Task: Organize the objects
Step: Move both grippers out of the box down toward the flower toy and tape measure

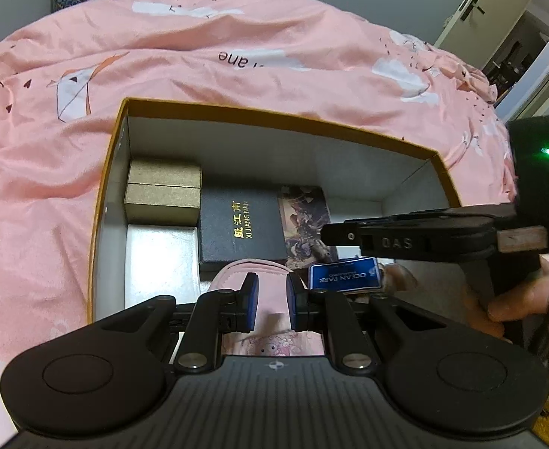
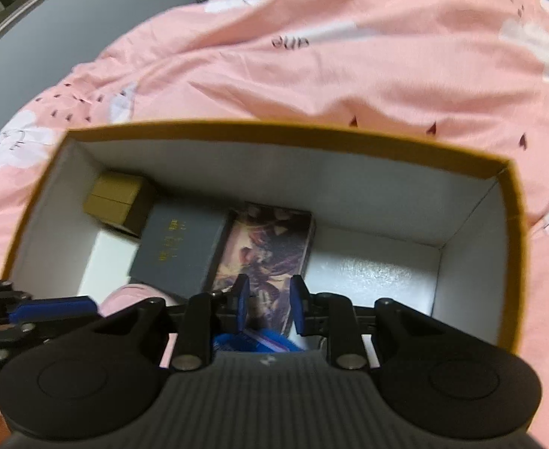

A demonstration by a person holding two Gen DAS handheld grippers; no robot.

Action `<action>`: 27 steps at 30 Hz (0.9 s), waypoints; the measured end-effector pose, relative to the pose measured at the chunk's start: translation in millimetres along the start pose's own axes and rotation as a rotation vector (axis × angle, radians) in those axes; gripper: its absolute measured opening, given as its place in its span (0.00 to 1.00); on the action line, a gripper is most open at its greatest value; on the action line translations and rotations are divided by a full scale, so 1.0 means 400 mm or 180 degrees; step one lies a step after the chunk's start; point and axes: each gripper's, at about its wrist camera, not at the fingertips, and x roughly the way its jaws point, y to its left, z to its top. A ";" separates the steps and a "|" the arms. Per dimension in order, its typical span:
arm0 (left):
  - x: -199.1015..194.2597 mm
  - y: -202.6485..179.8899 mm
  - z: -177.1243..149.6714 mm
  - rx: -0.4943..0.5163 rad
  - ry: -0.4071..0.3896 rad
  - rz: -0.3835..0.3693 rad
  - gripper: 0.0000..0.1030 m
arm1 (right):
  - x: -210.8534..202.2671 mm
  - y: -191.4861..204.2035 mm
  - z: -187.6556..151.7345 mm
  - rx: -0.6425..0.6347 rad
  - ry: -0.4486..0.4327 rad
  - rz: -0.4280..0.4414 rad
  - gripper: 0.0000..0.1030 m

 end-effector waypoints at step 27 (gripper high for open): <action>-0.124 -0.179 -0.342 0.0722 0.0099 -0.0163 0.41 | -0.349 0.080 -0.543 0.0378 -0.0199 -0.0501 0.54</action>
